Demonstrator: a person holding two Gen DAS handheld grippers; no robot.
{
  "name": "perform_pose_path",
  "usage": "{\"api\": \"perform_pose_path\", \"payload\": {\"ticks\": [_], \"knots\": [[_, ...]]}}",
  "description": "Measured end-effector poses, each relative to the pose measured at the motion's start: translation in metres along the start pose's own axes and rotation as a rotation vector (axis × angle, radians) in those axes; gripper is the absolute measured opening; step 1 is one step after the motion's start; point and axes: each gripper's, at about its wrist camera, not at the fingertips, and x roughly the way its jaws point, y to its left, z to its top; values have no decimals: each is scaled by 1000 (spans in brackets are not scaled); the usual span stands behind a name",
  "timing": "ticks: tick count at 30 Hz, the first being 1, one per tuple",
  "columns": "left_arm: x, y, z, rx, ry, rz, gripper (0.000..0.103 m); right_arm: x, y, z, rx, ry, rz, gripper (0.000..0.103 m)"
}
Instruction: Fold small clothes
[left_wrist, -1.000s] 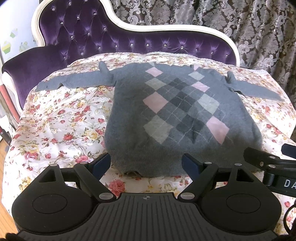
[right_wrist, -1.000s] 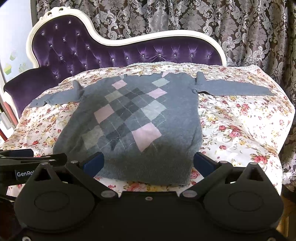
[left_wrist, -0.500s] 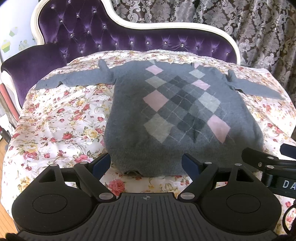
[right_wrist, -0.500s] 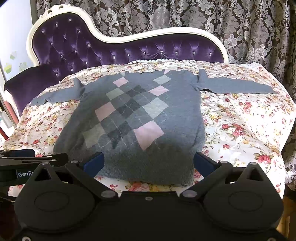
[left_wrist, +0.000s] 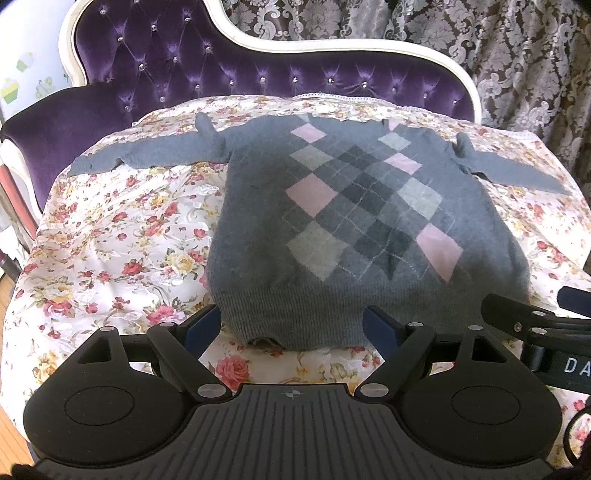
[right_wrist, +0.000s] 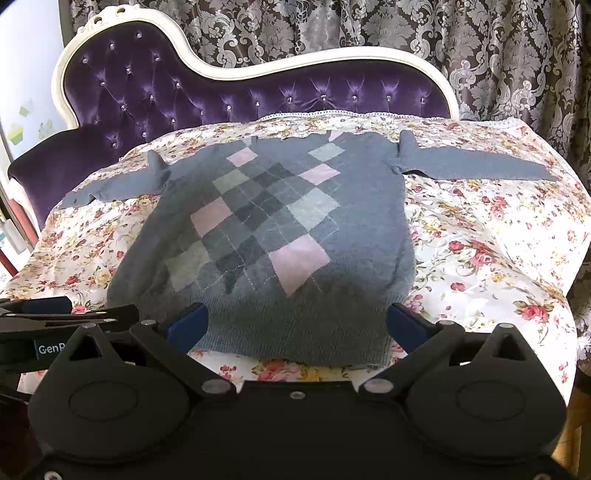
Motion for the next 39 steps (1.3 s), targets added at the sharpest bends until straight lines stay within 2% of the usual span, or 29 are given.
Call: {"api": "perform_pose_path", "payload": {"ticks": [7,11,16,21,26,28,33,39], "knots": [[3,2,8,14,-1,-12,84,10,-11,5,60,45,60,102],[5,3,25,40,-42,2,84,18,-24,16,111,76,116,102],[10,7,58,54,-75,-24,84,28,-49,45,197,100,192,102],[17,8,99,57,-128,-49,84,38,-75,89,215,101,204,102],[38,-3,134,83,-168,-22,84,50,-106,133,234,81,156,102],[54,-9,145,89,-168,-22,84,61,-120,147,227,72,107,102],[102,-16,164,76,-111,-9,84,96,-159,170,240,78,16,102],[156,-23,173,50,-73,-7,83,143,-228,183,308,78,-82,102]]}}
